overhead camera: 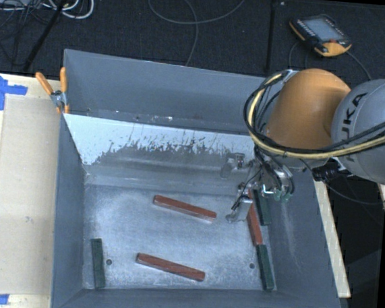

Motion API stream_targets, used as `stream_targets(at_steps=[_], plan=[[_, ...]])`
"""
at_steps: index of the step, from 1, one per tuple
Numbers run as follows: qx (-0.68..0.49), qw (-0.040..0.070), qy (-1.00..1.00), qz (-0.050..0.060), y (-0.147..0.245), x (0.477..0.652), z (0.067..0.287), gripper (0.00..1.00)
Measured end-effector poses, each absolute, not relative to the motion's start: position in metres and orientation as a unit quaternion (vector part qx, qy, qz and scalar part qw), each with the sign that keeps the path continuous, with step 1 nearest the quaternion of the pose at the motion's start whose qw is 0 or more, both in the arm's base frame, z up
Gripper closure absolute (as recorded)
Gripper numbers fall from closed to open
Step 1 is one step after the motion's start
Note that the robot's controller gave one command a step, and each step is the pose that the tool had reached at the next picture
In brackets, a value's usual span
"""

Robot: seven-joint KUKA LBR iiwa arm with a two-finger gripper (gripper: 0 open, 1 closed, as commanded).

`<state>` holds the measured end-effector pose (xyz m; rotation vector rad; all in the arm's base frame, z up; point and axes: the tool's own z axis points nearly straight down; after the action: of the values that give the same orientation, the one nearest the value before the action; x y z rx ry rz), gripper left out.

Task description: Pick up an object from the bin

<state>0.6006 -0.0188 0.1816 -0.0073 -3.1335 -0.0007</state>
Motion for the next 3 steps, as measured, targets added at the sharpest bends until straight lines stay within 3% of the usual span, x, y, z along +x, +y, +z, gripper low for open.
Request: stream_targets(at_steps=[1,2,3], plan=[[-0.002,0.0,-1.0,0.0,-0.019,0.602,0.186,0.0],[0.006,-0.002,-1.0,0.0,0.012,0.614,0.121,0.0],[0.005,0.003,-1.0,0.0,0.021,0.614,0.079,0.0]])
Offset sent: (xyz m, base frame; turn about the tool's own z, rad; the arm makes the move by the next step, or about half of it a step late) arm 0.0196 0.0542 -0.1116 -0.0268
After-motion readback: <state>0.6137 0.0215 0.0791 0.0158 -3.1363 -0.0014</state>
